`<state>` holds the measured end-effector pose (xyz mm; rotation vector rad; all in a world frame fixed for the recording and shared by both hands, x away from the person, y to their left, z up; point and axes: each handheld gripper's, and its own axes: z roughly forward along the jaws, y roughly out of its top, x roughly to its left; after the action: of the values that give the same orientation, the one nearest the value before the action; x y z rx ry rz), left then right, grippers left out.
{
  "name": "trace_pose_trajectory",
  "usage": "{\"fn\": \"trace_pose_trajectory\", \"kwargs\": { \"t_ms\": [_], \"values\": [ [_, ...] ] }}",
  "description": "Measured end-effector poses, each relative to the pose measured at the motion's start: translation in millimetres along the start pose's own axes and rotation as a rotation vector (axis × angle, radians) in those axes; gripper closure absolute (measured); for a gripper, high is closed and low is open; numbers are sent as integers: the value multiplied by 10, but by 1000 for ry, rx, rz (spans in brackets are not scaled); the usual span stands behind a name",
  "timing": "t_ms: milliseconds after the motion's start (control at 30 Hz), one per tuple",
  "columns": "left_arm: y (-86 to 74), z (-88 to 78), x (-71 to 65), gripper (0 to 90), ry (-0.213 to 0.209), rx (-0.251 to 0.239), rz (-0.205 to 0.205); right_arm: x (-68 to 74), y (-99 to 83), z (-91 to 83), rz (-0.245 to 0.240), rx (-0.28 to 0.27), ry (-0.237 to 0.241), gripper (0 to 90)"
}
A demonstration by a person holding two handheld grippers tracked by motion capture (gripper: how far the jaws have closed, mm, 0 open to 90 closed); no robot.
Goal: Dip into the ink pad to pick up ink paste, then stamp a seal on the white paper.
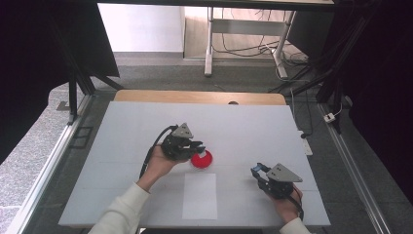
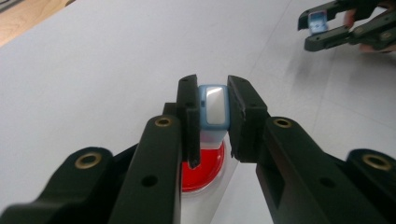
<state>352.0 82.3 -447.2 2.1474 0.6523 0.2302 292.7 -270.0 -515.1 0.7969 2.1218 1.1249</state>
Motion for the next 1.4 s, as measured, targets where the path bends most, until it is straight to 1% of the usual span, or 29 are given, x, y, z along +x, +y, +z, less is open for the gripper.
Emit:
{"fn": "trace_pose_trajectory", "kwargs": {
  "t_ms": [233,467,700,1000,1200,1400],
  "values": [
    [26,-125,-7,752,-38,-47,-13,-1,-3,7,2,0,3,643],
    [48,-232,-17,751,-73,-76,-15,-4,-2,3,0,0,-1,643],
    [53,-295,-50,751,-109,-95,-15,-3,0,5,-1,-3,-2,643],
    [59,-362,-86,750,-127,-108,-7,-7,1,-2,-3,-3,-3,643],
    [40,-380,-96,750,-127,-103,-4,-7,3,8,-5,-6,-2,643],
    [-4,-371,-102,750,-126,-90,-9,0,9,19,-7,-7,3,643]
  ]
}}
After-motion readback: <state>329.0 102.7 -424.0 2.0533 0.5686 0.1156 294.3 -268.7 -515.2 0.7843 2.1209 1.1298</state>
